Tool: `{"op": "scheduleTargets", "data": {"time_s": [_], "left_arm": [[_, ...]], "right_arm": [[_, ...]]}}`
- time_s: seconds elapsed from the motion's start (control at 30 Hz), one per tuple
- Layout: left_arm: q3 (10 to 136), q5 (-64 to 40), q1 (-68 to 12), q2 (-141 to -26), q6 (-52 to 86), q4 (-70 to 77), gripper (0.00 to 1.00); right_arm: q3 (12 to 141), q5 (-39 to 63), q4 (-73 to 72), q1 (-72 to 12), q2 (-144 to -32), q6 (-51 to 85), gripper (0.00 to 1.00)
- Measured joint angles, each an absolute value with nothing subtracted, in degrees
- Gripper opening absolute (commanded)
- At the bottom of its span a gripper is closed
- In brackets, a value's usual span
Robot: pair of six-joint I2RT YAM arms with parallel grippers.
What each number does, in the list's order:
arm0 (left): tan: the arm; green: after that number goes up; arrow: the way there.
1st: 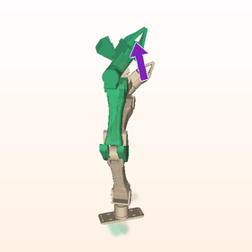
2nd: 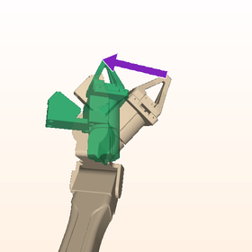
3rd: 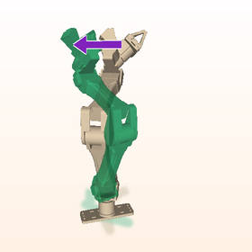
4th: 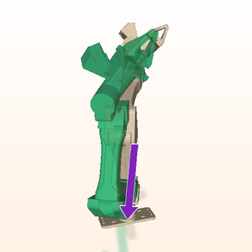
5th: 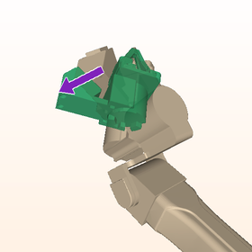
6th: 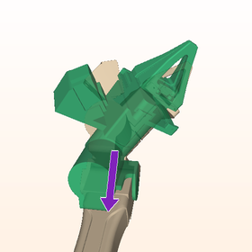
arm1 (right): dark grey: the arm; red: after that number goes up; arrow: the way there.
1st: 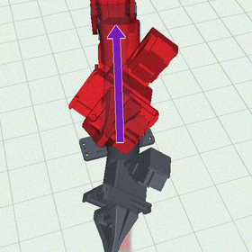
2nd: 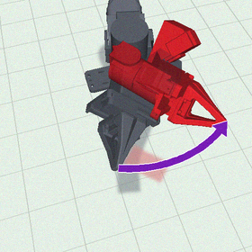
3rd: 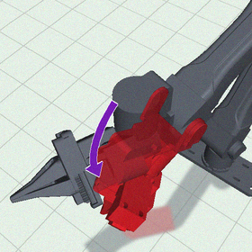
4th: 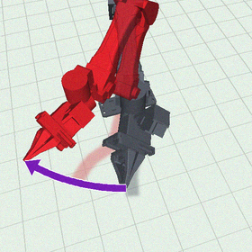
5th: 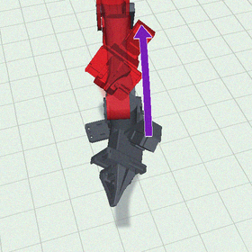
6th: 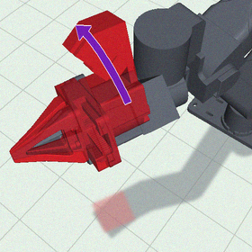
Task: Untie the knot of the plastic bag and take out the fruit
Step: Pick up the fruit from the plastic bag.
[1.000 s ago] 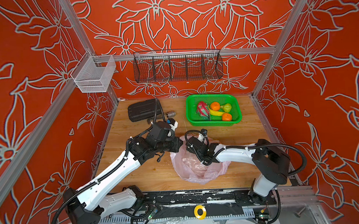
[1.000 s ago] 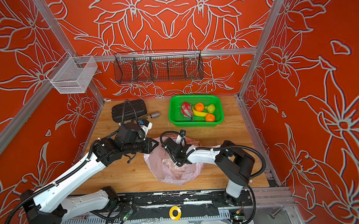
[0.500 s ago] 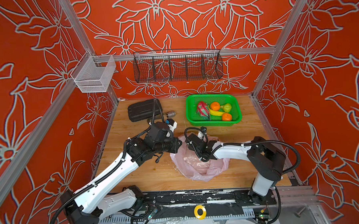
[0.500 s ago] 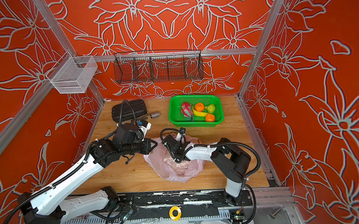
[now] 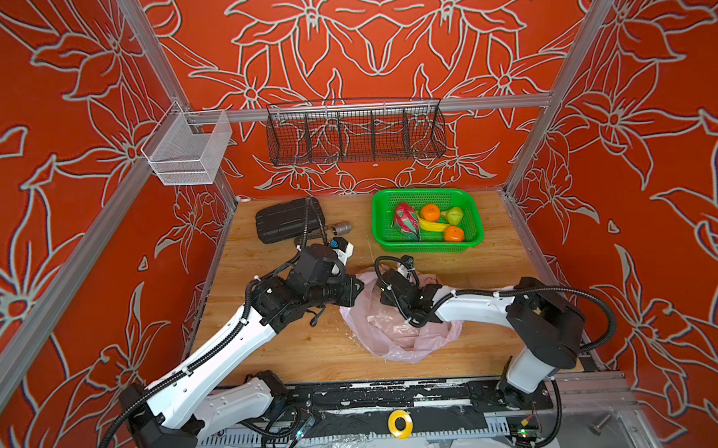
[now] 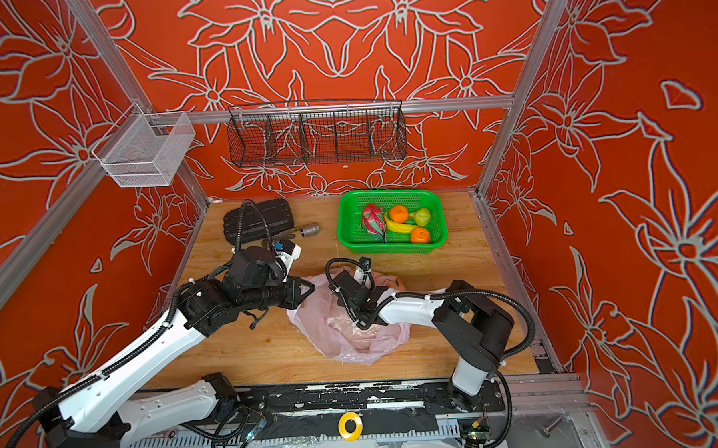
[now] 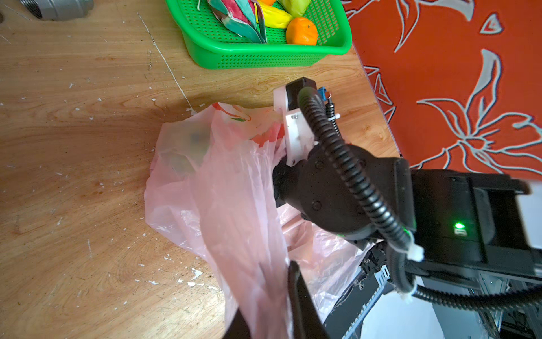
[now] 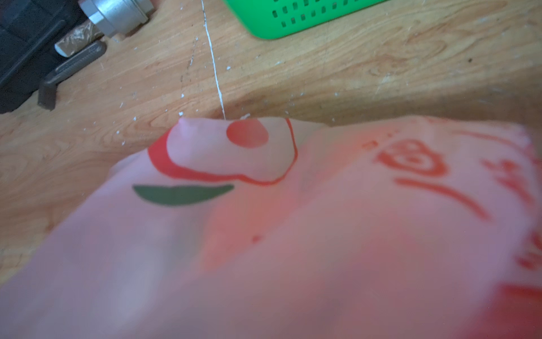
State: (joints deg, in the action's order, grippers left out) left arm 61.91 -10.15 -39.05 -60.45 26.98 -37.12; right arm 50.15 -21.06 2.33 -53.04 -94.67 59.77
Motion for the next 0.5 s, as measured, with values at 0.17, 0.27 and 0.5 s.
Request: {"op": "scheduleTargets", "data": {"time_s": [0.17,0.27,0.5], "left_arm": [[61.91,-10.15,-39.05,-60.84,27.05,-36.88,0.19],[61.91,-10.15,-39.05,-61.28,27.07,-36.82,0.19],[61.93,-10.04,-39.05,-61.67,27.44,-36.82,0.31]], "right_arm": [[49.5,-19.38,4.25,-54.89,-89.25,58.22,0.41],[48.56,-18.87,4.75,-56.05,-85.17,57.63,0.41],[44.86,-17.39,7.18,-58.39,-77.03,57.6,0.41]]}}
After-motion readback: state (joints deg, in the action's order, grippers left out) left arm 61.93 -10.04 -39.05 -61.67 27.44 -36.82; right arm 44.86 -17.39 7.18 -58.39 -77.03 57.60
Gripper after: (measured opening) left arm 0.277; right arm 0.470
